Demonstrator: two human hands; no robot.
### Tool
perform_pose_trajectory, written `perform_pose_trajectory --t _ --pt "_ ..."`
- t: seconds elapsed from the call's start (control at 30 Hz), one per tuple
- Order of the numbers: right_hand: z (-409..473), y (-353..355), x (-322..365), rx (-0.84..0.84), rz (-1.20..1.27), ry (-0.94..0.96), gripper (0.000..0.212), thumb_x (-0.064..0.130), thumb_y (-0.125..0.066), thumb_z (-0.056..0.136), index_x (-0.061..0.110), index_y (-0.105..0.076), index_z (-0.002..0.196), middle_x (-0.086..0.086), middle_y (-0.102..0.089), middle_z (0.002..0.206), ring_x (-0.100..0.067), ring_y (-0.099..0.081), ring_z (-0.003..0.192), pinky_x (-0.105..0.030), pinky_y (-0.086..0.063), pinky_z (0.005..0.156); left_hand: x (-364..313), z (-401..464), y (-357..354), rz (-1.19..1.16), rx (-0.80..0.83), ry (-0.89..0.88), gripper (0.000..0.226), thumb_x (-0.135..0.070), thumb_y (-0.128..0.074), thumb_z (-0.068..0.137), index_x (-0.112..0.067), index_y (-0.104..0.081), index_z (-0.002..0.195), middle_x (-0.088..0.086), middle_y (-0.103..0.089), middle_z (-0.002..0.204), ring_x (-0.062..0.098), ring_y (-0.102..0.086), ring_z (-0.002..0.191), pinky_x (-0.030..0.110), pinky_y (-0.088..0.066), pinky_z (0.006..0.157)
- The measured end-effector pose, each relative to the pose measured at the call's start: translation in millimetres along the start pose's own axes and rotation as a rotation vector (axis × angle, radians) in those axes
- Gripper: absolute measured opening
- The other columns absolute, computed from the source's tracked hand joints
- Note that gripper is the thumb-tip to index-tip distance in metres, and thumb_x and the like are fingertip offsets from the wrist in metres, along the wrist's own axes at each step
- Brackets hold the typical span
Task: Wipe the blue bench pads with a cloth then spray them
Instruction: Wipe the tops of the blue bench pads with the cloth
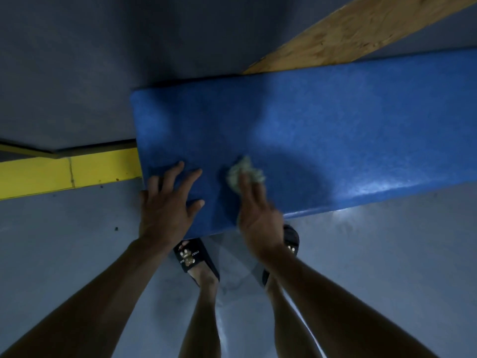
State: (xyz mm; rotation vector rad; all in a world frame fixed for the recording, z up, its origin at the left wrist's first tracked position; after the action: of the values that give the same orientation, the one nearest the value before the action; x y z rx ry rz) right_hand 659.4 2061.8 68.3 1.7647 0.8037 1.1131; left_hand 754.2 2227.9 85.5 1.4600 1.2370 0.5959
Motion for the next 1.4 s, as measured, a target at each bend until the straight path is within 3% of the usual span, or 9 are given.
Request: perform_pose_trajectory --t 0.2,0.37,0.47,0.63,0.9,1.07,1.17,1.3,1.4 --pt "27.5 34.8 -4.6 0.007 -0.273 0.541 0.055 0.018 -0.055 0.086 0.023 -0.057 0.14 -0.009 -0.067 0.113 -0.031 -0.066 0.06 -0.034 -0.051 0.047 5.1 4.8 4.7 -0.009 0.024 -0.016 0.083 -0.047 -0.078 0.076 -0.032 -0.04 0.148 -0.005 -0.041 0.15 0.031 -0.038 0.116 0.053 -0.045 0.086" --pt "67.6 99.4 -159.7 0.136 -0.342 -0.409 0.078 0.014 -0.052 0.093 0.037 -0.014 0.157 -0.015 -0.043 0.142 -0.043 -0.063 0.1 -0.046 -0.05 0.08 7.6 12.6 12.5 -0.088 0.053 -0.07 0.075 -0.034 -0.075 0.083 -0.03 -0.038 0.148 -0.006 -0.04 0.147 0.03 -0.037 0.119 0.053 -0.046 0.092" --pt "61.3 83.5 -146.0 0.043 -0.25 -0.557 0.082 0.01 -0.052 0.092 0.026 -0.008 0.159 -0.015 -0.033 0.155 -0.043 -0.06 0.107 -0.047 -0.049 0.084 13.1 25.3 21.8 -0.08 0.026 -0.1 0.078 -0.028 -0.077 0.083 -0.027 -0.036 0.15 -0.005 -0.036 0.153 0.032 -0.038 0.124 0.051 -0.045 0.096" --pt "51.3 22.6 -14.3 -0.105 -0.191 -0.109 0.061 0.006 -0.045 0.085 0.007 -0.047 0.147 -0.022 -0.058 0.136 -0.04 -0.065 0.076 -0.041 -0.053 0.06 21.4 52.3 23.0 -0.019 0.089 -0.093 0.092 -0.035 -0.078 0.081 -0.025 -0.025 0.155 -0.002 -0.01 0.166 0.029 -0.014 0.147 0.051 -0.033 0.108" --pt "58.7 22.7 18.9 0.063 -0.432 0.577 0.068 0.016 -0.063 0.08 0.022 -0.049 0.147 -0.007 -0.065 0.123 -0.032 -0.066 0.086 -0.036 -0.049 0.065 26.6 58.5 23.5 -0.048 0.115 -0.085 0.096 -0.039 -0.083 0.075 -0.027 -0.029 0.154 -0.004 -0.017 0.164 0.032 -0.023 0.143 0.051 -0.04 0.106" --pt "117.4 82.8 -117.7 0.116 -0.313 -0.342 0.084 0.016 -0.057 0.087 0.041 -0.016 0.156 -0.007 -0.043 0.15 -0.039 -0.062 0.112 -0.046 -0.05 0.09 25.6 59.0 21.5 -0.047 0.114 -0.075 0.095 -0.038 -0.083 0.074 -0.028 -0.031 0.152 -0.004 -0.018 0.163 0.031 -0.024 0.141 0.05 -0.043 0.102" --pt "110.7 70.8 -90.5 0.023 -0.135 -0.575 0.083 0.012 -0.053 0.09 0.036 -0.012 0.158 -0.004 -0.032 0.16 -0.037 -0.058 0.119 -0.043 -0.047 0.095 25.8 62.6 21.2 -0.044 0.134 -0.065 0.094 -0.041 -0.082 0.075 -0.032 -0.028 0.151 -0.007 -0.015 0.163 0.028 -0.022 0.14 0.047 -0.042 0.103" --pt "88.9 21.6 23.5 0.085 -0.052 -0.225 0.08 0.012 -0.053 0.091 0.028 -0.016 0.16 -0.004 -0.034 0.16 -0.036 -0.057 0.118 -0.044 -0.05 0.088 23.6 66.2 22.3 -0.045 0.159 -0.048 0.093 -0.041 -0.081 0.076 -0.035 -0.025 0.15 -0.01 -0.012 0.162 0.025 -0.021 0.14 0.042 -0.042 0.104" --pt "91.0 19.2 56.3 0.145 -0.2 0.21 0.065 0.023 -0.051 0.09 0.024 -0.037 0.154 -0.007 -0.058 0.14 -0.033 -0.068 0.087 -0.039 -0.054 0.063 24.4 66.4 22.6 -0.043 0.166 -0.037 0.094 -0.042 -0.081 0.076 -0.035 -0.024 0.151 -0.01 -0.012 0.161 0.025 -0.022 0.14 0.041 -0.043 0.103"
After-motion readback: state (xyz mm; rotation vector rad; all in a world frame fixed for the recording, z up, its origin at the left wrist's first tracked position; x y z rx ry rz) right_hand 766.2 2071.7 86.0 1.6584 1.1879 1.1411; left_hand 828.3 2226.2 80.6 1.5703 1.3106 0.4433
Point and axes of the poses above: each hand's wrist, its own z-axis towards the middle knuckle, its own y-axis out of the back of the hand, x = y × z, the point moved 8 cm from there along z, towards the middle knuckle
